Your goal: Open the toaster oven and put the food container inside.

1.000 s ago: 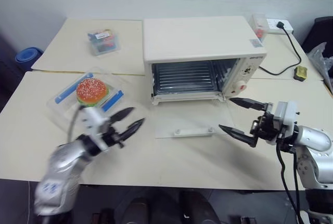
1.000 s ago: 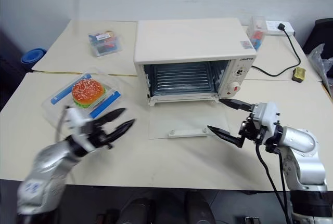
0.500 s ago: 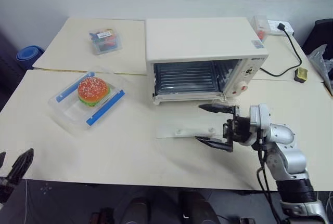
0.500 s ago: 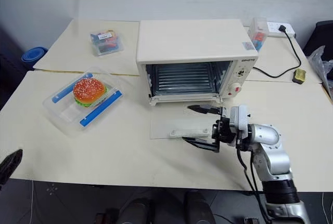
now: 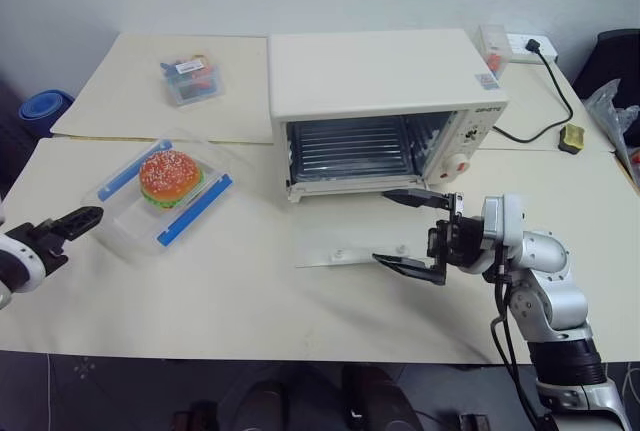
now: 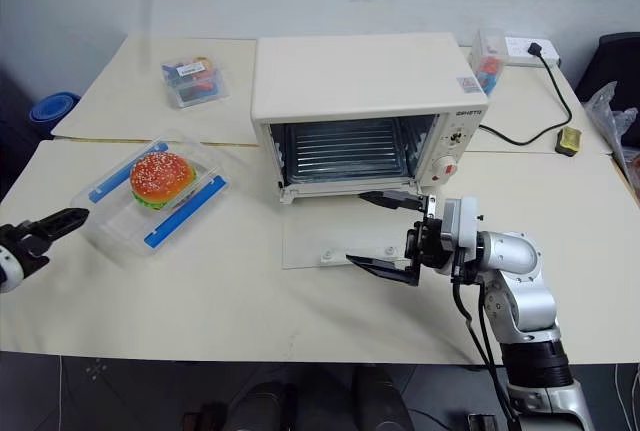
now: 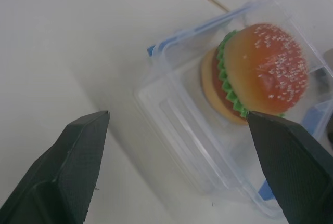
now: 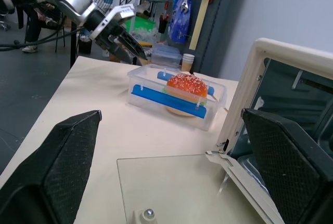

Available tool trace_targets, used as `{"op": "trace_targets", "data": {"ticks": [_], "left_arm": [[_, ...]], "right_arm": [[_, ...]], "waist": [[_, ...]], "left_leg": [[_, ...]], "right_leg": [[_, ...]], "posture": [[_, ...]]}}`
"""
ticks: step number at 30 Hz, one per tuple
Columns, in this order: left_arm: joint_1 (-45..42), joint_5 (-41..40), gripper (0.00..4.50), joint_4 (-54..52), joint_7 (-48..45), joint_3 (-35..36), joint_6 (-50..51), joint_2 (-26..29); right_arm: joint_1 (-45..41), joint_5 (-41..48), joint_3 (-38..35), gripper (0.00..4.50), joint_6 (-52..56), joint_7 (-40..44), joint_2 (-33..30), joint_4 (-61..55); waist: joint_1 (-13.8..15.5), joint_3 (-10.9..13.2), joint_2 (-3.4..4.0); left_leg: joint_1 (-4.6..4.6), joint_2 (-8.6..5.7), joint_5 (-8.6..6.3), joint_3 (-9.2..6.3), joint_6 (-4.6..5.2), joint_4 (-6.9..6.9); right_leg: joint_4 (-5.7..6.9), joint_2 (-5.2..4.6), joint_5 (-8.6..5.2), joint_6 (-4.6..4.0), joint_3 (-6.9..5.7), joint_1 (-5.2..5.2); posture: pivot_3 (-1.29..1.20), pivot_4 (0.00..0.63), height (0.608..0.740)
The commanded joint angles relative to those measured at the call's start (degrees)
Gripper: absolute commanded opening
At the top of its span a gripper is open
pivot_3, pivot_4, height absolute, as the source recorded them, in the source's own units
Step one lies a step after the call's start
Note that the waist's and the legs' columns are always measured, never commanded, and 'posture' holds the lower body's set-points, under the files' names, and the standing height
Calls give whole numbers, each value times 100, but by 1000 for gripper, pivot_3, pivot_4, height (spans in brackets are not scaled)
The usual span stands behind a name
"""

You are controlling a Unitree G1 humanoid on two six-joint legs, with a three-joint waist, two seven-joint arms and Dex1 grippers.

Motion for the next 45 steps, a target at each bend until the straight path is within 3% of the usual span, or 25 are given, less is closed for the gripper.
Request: {"op": "trace_targets", "data": {"ticks": [1, 15, 20, 28, 32, 38, 45], "left_arm": [[-418, 98, 4068, 352, 256, -273, 327, 135], [-1266, 750, 69, 948, -18, -218, 894, 336], [-1397, 972, 14, 573, -500, -288, 1285, 720], [-1825, 217, 14, -465, -763, -364, 2181, 1280], [-2334, -651, 14, -576, 60, -1281, 2210, 1306], [-3090, -2384, 14, -1175, 1698, -3068, 884, 745], [-3925, -2491, 14, -1171, 2661, -4421, 155, -187]], "right_arm": [[91, 10, -31, 4500, -58, -78, -13, -231], [326, -131, -62, 4500, -333, -128, 0, -92], [402, -158, -95, 4500, -473, -57, -30, 63], [633, -346, -345, 4500, -969, 71, -233, 669], [893, -373, -556, 4500, -1034, 0, -454, 694], [1256, -343, -822, 4500, -767, -378, -693, 182], [1662, -247, -946, 4500, -186, -1002, -776, -854]], "waist": [[8, 0, 0], [6, -1, -1], [19, -2, -5], [22, 0, -4], [32, 0, -4], [22, 0, -4], [33, 0, -4]], "left_leg": [[0, 0, 1, -1, -1, 0], [2, -1, 20, 3, -35, -2], [-2, -2, 22, 0, -39, -2], [-5, -2, 22, 0, -39, -9], [-4, -4, 24, -4, -40, -6], [-5, -4, 28, -5, -47, 1], [-6, -3, 36, 3, -61, 15]], "right_leg": [[0, 0, 0, 0, 0, 0], [10, 1, 0, 0, 4, -4], [6, 0, 0, 0, 1, -5], [-2, -3, 0, 0, 2, -5], [3, -4, 0, 0, 1, -4], [9, -3, 1, 1, 3, -5], [19, 11, 1, 3, 9, -5]], "posture": [[0, 150, 740], [0, 150, 740], [0, 150, 740], [0, 150, 740], [0, 150, 740], [0, 150, 740], [0, 150, 740]]}}
